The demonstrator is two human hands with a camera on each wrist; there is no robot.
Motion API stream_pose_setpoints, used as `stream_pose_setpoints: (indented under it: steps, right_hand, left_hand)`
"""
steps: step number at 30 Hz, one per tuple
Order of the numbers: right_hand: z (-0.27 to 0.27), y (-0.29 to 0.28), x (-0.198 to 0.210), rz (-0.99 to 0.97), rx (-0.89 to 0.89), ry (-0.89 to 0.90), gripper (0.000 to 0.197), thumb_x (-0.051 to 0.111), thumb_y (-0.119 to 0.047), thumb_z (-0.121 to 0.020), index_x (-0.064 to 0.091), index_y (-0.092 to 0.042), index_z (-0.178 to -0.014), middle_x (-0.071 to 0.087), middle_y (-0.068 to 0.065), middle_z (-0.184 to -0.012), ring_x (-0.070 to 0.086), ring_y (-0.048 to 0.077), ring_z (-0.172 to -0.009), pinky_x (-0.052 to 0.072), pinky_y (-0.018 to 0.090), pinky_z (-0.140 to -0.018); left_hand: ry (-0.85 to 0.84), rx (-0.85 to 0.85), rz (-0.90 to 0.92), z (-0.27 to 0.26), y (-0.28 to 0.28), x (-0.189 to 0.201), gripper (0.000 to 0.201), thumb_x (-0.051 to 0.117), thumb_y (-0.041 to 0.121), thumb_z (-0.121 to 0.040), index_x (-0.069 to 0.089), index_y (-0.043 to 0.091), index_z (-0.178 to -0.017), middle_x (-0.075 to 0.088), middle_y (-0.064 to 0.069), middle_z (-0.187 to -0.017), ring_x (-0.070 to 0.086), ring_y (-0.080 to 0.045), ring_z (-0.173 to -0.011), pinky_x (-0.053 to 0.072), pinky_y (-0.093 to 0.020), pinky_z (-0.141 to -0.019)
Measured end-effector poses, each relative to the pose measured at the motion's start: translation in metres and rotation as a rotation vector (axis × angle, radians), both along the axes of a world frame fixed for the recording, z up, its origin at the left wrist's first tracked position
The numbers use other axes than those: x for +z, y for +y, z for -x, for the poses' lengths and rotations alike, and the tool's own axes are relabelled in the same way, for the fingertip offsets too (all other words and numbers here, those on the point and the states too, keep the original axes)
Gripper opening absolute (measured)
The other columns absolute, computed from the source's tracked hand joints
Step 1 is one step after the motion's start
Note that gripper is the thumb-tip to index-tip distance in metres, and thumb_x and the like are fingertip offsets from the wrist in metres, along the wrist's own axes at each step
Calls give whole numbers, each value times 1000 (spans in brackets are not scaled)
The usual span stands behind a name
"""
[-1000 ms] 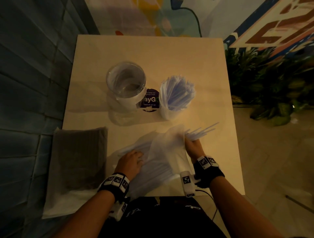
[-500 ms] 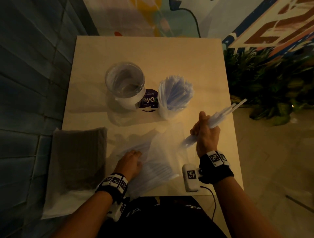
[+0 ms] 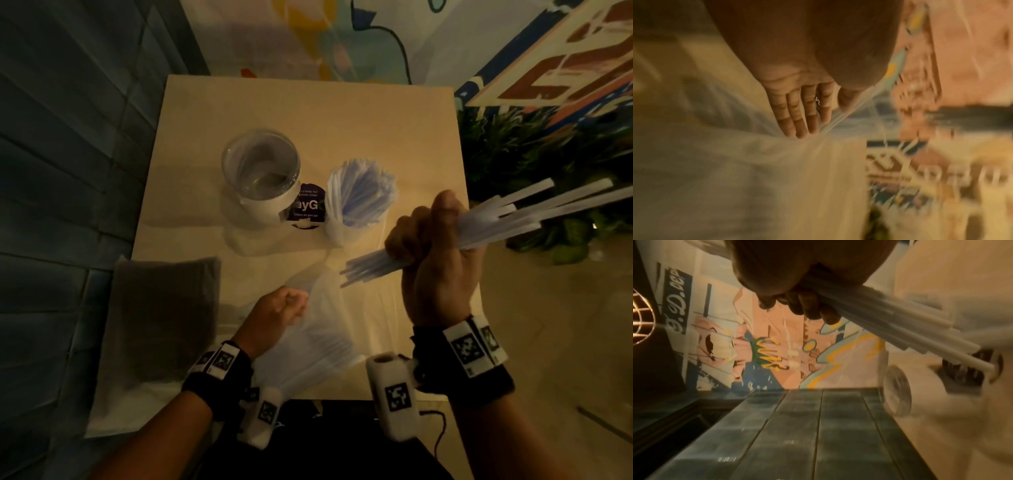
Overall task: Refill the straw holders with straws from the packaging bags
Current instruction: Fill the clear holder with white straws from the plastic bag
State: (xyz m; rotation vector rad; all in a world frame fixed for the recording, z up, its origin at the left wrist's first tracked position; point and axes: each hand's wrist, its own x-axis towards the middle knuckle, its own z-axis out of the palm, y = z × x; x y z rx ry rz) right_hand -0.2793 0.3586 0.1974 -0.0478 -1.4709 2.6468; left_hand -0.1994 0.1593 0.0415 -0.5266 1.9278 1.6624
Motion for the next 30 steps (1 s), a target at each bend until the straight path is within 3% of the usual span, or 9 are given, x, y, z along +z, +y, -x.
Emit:
stream_pose_setpoints:
  steps: [5, 9, 13, 15, 18, 22, 26, 28, 30]
  right_hand:
    - [-22, -40, -9, -13, 207, -42, 31, 57, -27, -95, 51, -27, -65, 40, -8, -54, 34, 12, -45, 35, 25, -50]
    - [-38, -59, -21, -218, 253, -122, 29, 65, -27, -86, 53, -15, -63, 50, 6, -52, 47, 24, -47, 40, 34, -49]
    - [-45, -66, -31, -315, 306, -140, 32, 72, -24, -84, 54, -6, -64, 56, 23, -58, 55, 36, -52, 46, 47, -55]
    - [-45, -68, -37, -330, 347, -163, 35, 73, -24, -83, 53, -2, -66, 55, 28, -60, 55, 39, -53, 47, 47, -55]
    - [-44, -67, -44, -362, 396, -196, 35, 67, -33, -87, 53, -10, -65, 55, 15, -55, 53, 28, -49, 45, 39, -53]
    - [-33, -38, -37, -348, 266, -238, 31, 60, -33, -93, 57, -23, -63, 48, -6, -52, 44, 17, -46, 38, 30, -50]
    - [-12, 55, -69, -468, -173, -577, 34, 66, -28, -93, 54, -22, -62, 46, -5, -50, 42, 14, -43, 37, 27, -45]
    - [-14, 107, -101, -705, -307, -797, 23, 70, -37, -89, 61, -21, -76, 56, 1, -64, 56, 17, -54, 42, 32, -55]
    - [-28, 148, -138, -947, -273, -1039, 35, 69, -40, -89, 61, -8, -100, 61, 11, -90, 60, 28, -80, 45, 36, -70]
  left_hand:
    - [-333, 428, -569, 16, 18, 37, 53, 34, 50, -101, 60, 7, -117, 69, -20, -114, 68, -33, -102, 52, -46, -86]
    - [-365, 411, -745, 11, 18, 45, 60, 25, 54, -102, 66, 16, -124, 63, -13, -131, 59, -31, -122, 35, -57, -110]
    - [-343, 352, -712, 6, 16, 58, 50, 28, 46, -104, 74, 28, -112, 67, -9, -126, 62, -25, -118, 42, -46, -98]
    - [-304, 349, -643, 2, 16, 59, 40, 40, 40, -96, 73, 22, -105, 72, -9, -106, 69, -24, -94, 47, -37, -79]
    - [-332, 316, -544, -2, 18, 55, 31, 42, 28, -95, 63, 6, -99, 62, -6, -64, 58, -16, -56, 43, -26, -51]
    - [-385, 182, -424, -2, 17, 43, 36, 47, 30, -100, 65, 1, -90, 65, -14, -75, 65, -26, -68, 53, -32, -60]
    - [-338, 199, -376, -5, 12, 30, 32, 52, 29, -99, 65, 1, -91, 68, -19, -87, 67, -30, -79, 54, -39, -73]
    - [-338, 230, -361, -6, 9, 25, 29, 52, 26, -99, 65, 4, -88, 67, -18, -87, 67, -29, -78, 53, -38, -72]
    - [-347, 246, -340, -6, 7, 22, 28, 53, 26, -98, 66, 5, -85, 68, -17, -86, 67, -27, -77, 53, -36, -70]
